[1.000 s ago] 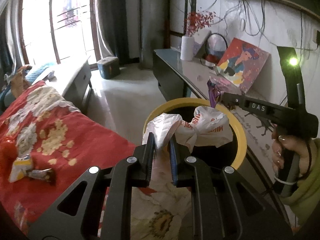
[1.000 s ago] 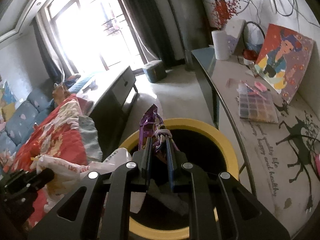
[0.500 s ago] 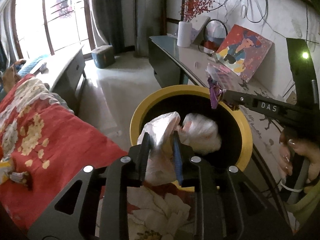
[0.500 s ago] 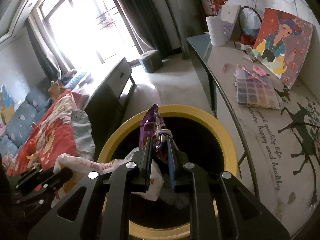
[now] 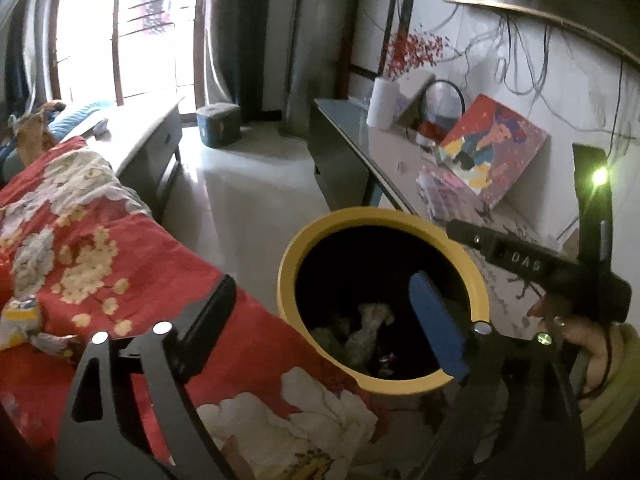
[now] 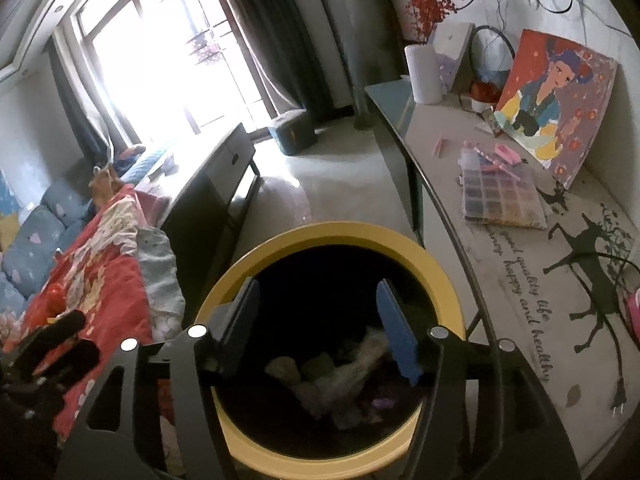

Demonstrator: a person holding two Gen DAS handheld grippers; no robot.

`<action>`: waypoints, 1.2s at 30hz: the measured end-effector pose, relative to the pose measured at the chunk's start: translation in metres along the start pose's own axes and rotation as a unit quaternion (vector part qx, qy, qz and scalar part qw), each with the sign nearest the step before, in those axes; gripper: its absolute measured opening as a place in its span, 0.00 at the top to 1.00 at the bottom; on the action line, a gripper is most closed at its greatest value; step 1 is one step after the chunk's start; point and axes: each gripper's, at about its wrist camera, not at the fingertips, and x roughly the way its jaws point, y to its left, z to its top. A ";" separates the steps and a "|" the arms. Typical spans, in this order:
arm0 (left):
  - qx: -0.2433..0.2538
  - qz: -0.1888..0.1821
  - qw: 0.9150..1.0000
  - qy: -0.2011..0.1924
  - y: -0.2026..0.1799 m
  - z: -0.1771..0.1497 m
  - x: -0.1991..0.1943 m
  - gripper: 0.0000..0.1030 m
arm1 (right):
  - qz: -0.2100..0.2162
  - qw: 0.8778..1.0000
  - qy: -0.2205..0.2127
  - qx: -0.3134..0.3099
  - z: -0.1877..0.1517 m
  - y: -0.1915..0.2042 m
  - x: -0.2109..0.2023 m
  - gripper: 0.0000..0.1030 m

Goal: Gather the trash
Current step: 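Move both tools back to the trash on the bedspread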

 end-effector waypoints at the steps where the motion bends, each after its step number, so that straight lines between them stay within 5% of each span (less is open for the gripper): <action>1: -0.001 0.001 1.000 -0.004 0.001 0.000 -0.003 0.19 | 0.000 1.000 -0.001 -0.002 0.000 0.001 -0.001 0.41; 36: -0.099 0.093 0.988 -0.067 0.083 -0.014 -0.103 0.11 | 0.087 0.991 -0.035 -0.101 -0.008 0.125 -0.050 0.09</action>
